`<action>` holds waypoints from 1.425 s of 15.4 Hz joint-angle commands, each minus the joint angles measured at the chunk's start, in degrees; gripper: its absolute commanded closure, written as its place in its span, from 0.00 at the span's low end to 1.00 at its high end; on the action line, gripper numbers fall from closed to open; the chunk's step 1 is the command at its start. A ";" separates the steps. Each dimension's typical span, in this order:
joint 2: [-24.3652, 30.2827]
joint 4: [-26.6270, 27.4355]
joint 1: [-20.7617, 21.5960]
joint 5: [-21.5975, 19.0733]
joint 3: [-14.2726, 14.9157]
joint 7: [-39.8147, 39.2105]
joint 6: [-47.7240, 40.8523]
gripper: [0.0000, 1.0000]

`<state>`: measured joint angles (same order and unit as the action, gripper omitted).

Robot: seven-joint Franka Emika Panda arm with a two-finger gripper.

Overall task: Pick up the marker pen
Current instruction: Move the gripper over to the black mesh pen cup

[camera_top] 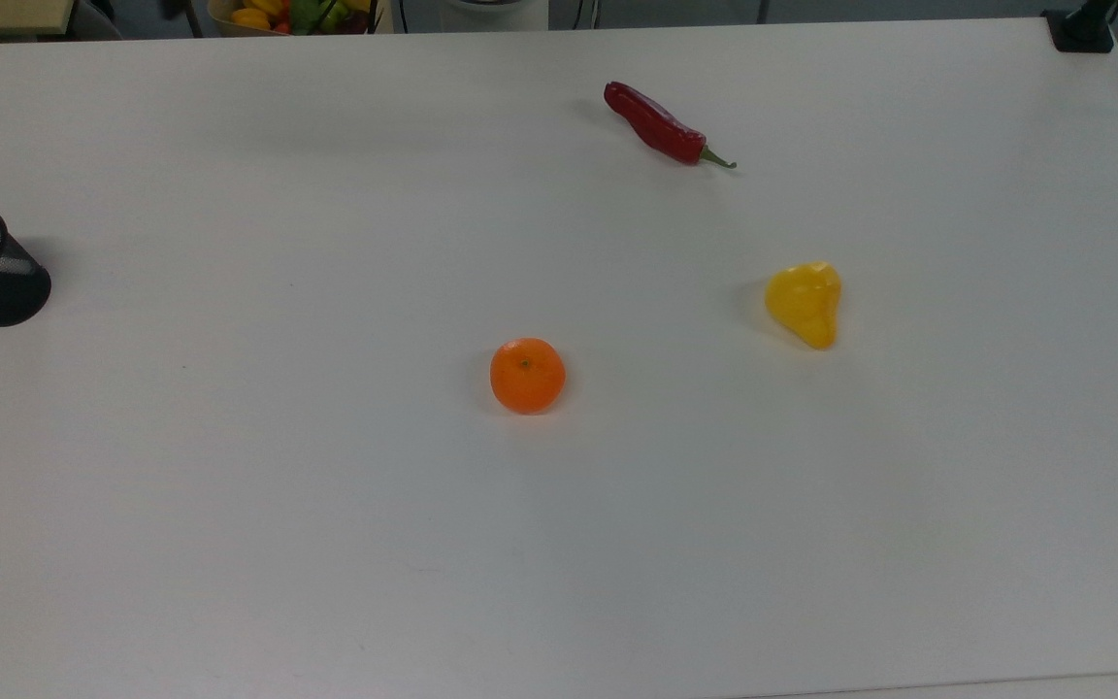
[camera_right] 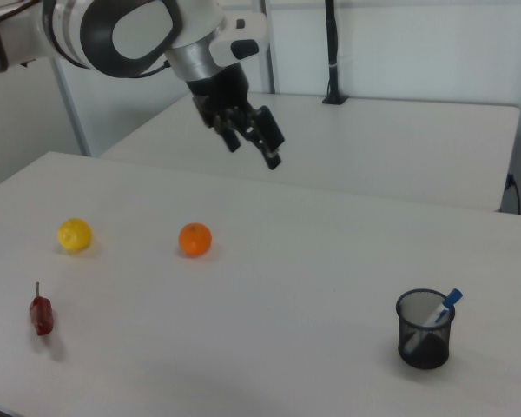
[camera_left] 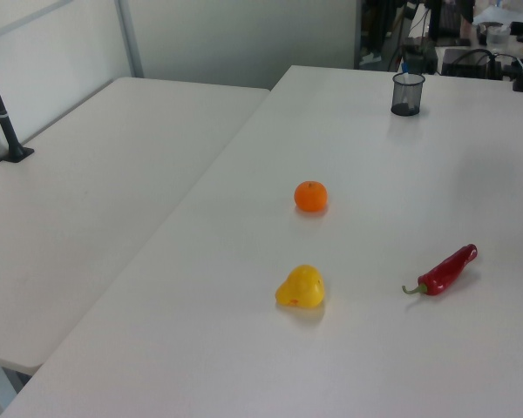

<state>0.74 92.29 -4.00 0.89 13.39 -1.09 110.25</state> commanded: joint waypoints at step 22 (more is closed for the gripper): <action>-26.92 1.84 -7.77 5.62 10.51 22.54 48.20 0.17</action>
<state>-23.95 94.14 -11.01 7.35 23.94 20.25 154.51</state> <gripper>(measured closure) 0.123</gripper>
